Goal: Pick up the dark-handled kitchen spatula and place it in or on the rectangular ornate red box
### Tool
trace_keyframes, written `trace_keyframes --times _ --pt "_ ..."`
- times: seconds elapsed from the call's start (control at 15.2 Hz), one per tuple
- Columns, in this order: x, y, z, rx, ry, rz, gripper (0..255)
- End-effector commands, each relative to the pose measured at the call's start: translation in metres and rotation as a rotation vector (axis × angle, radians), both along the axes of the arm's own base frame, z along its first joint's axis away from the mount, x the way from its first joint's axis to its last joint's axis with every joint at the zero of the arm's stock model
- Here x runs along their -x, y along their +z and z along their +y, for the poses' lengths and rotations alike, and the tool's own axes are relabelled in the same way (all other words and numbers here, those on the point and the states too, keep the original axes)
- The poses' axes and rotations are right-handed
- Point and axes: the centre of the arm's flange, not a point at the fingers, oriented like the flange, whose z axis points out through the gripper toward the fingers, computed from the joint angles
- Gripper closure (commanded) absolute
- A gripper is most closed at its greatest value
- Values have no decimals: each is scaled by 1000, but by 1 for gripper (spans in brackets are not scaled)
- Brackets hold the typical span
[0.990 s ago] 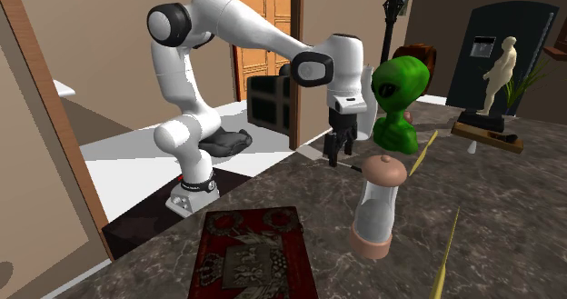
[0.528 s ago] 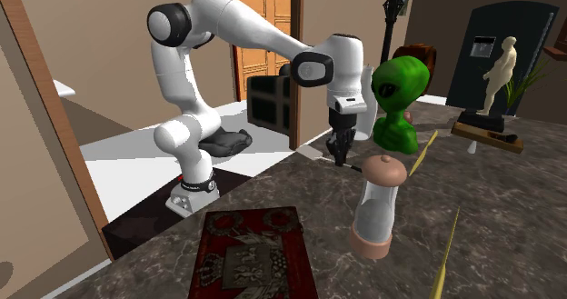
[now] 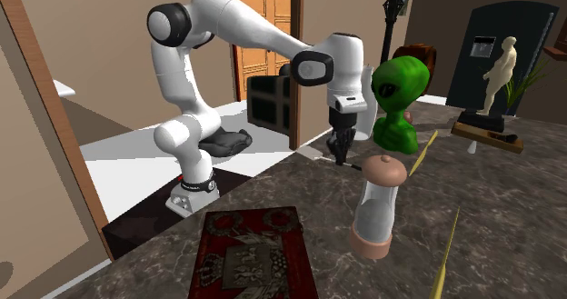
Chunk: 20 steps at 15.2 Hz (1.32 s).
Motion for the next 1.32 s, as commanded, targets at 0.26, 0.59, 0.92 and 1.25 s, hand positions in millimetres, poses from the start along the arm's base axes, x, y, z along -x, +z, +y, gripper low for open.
trace_keyframes --times 0.26,0.59,0.92,1.25 --pt "0 29 0 0 0 0 255" --pt "0 56 0 0 0 0 255" --pt "0 82 0 0 0 0 255" --pt "0 108 0 0 0 0 255"
